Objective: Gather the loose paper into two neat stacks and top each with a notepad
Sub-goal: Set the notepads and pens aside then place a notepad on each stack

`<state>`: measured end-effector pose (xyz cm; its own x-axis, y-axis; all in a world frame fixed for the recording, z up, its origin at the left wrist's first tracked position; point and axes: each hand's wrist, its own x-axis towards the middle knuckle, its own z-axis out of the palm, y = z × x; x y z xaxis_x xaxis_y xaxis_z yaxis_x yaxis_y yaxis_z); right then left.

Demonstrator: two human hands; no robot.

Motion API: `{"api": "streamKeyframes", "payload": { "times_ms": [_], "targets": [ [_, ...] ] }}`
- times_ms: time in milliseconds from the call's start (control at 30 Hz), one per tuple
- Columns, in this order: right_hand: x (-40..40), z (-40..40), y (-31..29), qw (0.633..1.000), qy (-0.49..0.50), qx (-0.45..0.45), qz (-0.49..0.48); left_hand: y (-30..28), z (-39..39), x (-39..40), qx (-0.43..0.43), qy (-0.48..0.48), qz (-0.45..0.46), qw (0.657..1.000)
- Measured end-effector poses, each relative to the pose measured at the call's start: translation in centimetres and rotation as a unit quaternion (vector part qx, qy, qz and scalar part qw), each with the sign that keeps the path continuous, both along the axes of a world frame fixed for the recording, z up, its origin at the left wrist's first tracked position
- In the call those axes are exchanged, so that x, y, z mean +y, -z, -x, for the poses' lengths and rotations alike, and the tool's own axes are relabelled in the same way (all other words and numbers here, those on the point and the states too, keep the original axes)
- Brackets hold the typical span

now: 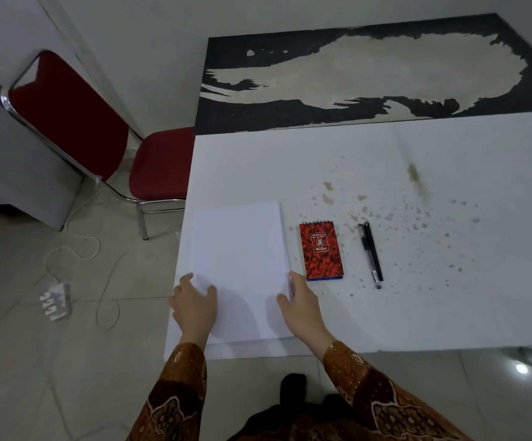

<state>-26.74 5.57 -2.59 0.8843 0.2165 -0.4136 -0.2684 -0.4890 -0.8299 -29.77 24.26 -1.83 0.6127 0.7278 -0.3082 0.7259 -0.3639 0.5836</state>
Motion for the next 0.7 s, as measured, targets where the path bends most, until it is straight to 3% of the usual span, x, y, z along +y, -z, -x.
{"api": "streamKeyframes", "payload": {
  "times_ms": [333, 500, 700],
  "targets": [
    [0.9, -0.4, 0.2, 0.996, 0.076, -0.008, 0.051, -0.2, 0.4, 0.7, -0.014, -0.004, 0.024, 1.0],
    [1.0, -0.9, 0.9, 0.993, 0.053, -0.006, 0.108, 0.1, 0.4, 2.1, 0.01, -0.011, 0.044, 0.999],
    [-0.4, -1.4, 0.5, 0.991, 0.122, 0.038, 0.042, 0.1, 0.7, 3.2, 0.0, -0.015, 0.058, 0.998]
  ]
}}
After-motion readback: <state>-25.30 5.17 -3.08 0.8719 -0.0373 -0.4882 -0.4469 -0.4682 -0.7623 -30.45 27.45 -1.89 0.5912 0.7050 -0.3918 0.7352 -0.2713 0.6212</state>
